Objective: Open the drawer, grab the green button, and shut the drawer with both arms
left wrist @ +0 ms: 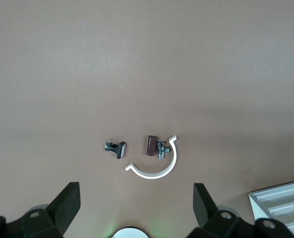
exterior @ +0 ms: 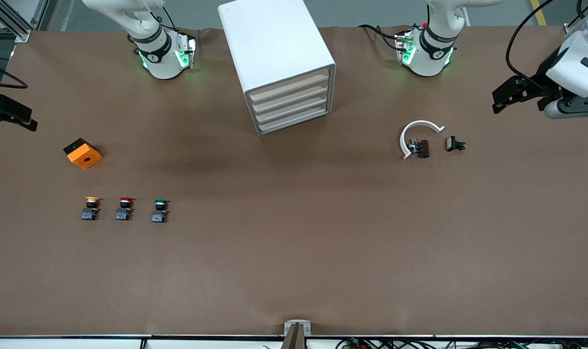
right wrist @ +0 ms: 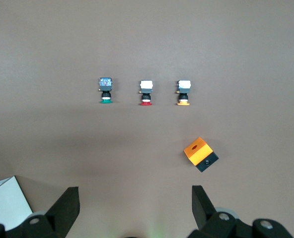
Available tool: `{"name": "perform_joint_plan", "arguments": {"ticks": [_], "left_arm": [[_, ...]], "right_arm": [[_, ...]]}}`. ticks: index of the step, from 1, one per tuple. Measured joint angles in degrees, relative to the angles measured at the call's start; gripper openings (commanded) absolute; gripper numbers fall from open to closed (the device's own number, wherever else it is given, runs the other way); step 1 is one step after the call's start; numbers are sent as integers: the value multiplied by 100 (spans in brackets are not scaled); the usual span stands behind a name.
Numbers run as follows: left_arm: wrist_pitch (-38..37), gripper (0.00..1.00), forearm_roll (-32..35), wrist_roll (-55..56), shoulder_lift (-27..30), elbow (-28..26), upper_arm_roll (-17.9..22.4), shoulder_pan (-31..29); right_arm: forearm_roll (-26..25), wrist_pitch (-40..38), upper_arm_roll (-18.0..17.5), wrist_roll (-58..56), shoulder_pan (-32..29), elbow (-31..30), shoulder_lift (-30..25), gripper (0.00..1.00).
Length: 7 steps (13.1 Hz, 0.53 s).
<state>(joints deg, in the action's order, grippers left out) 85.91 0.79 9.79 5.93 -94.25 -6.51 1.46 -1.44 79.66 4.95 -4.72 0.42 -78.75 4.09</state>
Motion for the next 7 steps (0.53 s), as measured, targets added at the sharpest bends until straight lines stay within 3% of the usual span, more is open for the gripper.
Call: {"name": "perform_joint_plan", "arguments": {"ticks": [7], "left_arm": [[109, 100, 0, -314, 263, -273, 2, -54]], "right_arm": [[30, 218, -62, 329, 155, -304, -159, 100]]}}
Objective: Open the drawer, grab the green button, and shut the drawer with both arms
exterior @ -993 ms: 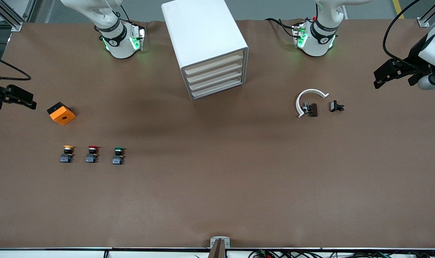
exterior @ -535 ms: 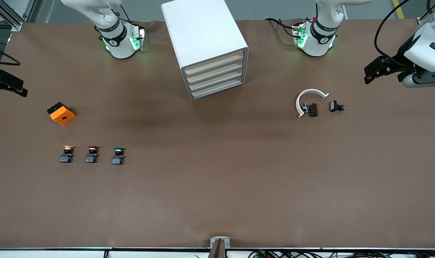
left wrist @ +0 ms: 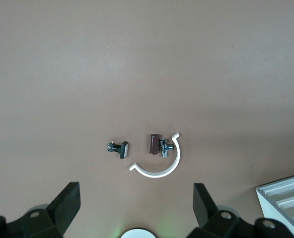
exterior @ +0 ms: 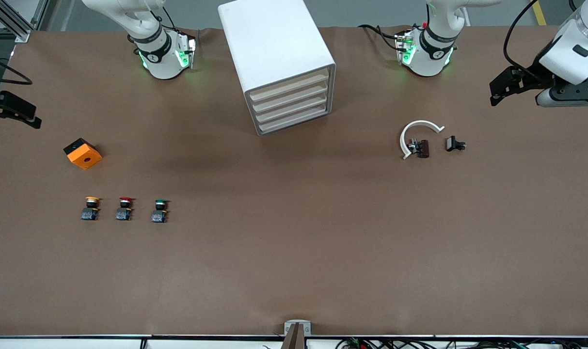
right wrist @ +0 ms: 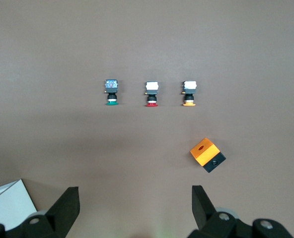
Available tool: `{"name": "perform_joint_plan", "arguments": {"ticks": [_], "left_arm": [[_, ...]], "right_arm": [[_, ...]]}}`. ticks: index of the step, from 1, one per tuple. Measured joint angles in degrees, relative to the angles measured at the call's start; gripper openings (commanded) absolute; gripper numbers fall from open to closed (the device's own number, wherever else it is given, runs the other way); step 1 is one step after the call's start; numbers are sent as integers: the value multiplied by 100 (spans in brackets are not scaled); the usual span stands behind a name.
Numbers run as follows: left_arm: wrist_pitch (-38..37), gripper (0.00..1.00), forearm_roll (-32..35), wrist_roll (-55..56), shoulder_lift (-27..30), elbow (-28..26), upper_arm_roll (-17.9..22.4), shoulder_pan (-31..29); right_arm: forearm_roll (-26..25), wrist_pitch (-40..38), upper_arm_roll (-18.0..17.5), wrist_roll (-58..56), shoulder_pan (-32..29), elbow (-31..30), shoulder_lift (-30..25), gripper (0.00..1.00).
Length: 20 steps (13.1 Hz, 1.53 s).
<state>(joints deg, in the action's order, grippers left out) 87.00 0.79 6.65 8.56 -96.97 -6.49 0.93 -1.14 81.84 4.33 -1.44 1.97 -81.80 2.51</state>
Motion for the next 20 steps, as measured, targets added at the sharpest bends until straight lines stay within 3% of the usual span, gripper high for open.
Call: {"name": "perform_joint_plan", "arguments": {"ticks": [8, 20], "left_arm": [[0, 100, 0, -18, 118, 18, -2, -102], [-166, 100, 0, -432, 284, 138, 0, -126]], "right_arm": [[0, 452, 18, 77, -130, -950, -699, 100], [256, 546, 17, 384, -208, -1122, -969, 100]]}}
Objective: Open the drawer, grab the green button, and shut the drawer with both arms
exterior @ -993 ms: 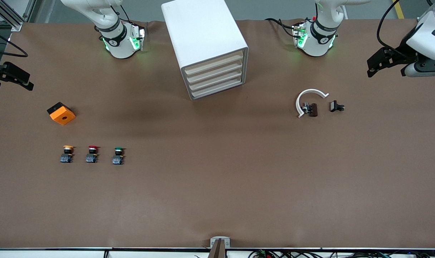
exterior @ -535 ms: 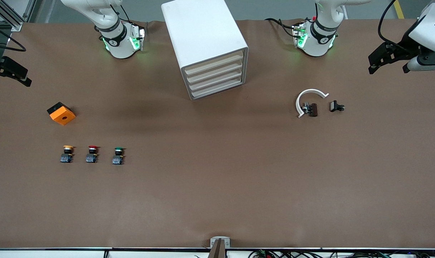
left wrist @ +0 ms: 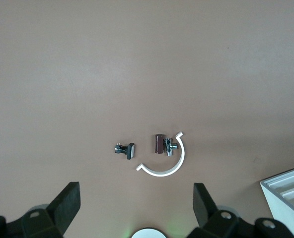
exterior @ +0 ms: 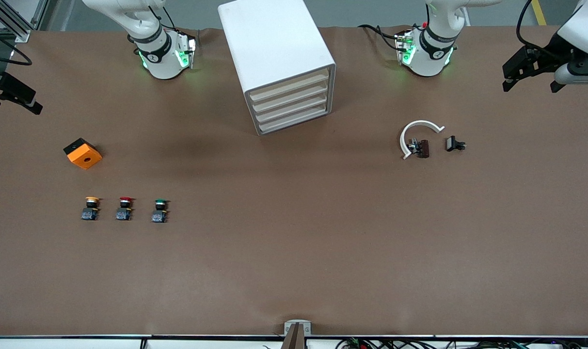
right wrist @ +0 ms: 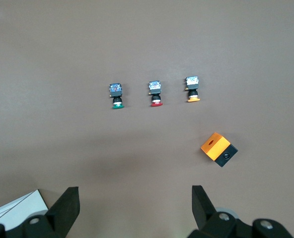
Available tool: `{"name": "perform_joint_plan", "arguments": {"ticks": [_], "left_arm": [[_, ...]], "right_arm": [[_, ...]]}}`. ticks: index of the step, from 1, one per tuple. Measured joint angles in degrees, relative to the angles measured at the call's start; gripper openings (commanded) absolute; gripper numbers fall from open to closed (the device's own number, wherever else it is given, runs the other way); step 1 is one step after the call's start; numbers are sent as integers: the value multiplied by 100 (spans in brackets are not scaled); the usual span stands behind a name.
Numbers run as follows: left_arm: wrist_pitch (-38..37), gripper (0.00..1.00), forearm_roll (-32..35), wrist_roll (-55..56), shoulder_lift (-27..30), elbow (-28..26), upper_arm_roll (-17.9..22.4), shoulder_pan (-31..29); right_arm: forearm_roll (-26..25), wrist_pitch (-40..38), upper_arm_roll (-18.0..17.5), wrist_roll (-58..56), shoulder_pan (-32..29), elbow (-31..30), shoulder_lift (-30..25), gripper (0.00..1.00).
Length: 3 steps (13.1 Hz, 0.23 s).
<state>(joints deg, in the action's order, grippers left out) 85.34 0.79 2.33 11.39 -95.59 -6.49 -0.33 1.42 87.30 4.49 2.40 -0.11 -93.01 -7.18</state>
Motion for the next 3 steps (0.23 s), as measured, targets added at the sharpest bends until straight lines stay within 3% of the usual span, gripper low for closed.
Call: {"name": "perform_joint_plan", "arguments": {"ticks": [3], "left_arm": [[0, 100, 0, -5, -10, 48, 7, -13]], "right_arm": [[5, -6, -4, 0, -1, -38, -1, 100]]}}
